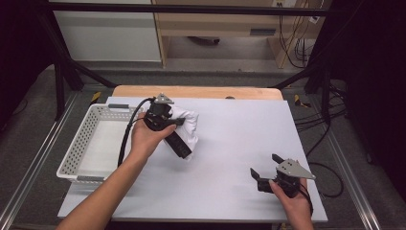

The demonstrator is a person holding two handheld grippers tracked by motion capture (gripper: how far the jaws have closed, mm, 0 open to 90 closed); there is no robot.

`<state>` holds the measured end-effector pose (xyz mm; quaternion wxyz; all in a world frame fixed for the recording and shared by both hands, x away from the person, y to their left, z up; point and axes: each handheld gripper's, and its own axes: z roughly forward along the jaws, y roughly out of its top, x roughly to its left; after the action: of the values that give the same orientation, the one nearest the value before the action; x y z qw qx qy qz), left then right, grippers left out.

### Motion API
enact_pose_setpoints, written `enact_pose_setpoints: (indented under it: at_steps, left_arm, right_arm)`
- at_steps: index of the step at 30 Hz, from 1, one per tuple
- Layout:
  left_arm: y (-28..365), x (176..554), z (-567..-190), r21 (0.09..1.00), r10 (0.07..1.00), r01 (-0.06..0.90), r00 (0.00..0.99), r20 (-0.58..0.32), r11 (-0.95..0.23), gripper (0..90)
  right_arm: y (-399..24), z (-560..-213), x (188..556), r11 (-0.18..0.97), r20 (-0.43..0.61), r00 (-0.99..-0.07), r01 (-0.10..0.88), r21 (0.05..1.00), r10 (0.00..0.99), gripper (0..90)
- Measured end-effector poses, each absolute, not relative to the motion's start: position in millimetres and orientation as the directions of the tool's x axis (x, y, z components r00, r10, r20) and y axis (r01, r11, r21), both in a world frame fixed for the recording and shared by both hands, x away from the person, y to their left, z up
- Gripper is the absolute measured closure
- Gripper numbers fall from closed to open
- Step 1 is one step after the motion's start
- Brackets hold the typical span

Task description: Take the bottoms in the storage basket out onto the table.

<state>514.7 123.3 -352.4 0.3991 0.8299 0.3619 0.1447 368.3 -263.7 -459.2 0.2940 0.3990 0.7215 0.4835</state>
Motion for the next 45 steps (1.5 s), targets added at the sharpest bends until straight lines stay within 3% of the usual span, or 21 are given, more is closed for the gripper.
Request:
enact_pose_setpoints:
  at_steps: [28,31,35,40,45]
  left_arm:
    - [84.5,502.7,-421.9,0.719,0.7,0.527,0.71,-0.08,-0.453,67.3]
    - [79.0,498.0,-428.0,0.717,0.684,0.495,0.728,-0.034,-0.491,65.9]
    - [71.3,493.0,-438.4,0.706,0.682,0.488,0.731,-0.009,-0.514,56.2]
    - [74.9,493.6,-450.2,0.729,0.71,0.515,0.702,-0.058,-0.45,39.9]
    - [81.2,489.7,-445.7,0.753,0.717,0.502,0.694,-0.058,-0.425,30.6]
  right_arm:
    - [-258.8,-461.2,376.6,0.217,-0.025,-0.529,0.303,0.928,0.848,5.5]
    - [-258.7,-462.6,377.9,0.226,-0.031,-0.525,0.313,0.922,0.851,5.6]
    - [-258.8,-463.3,378.4,0.232,-0.033,-0.523,0.32,0.919,0.852,5.6]
    - [-258.9,-464.5,375.4,0.23,-0.022,-0.521,0.339,0.912,0.853,6.2]
    - [-261.1,-465.2,375.3,0.231,-0.026,-0.496,0.356,0.905,0.868,6.1]
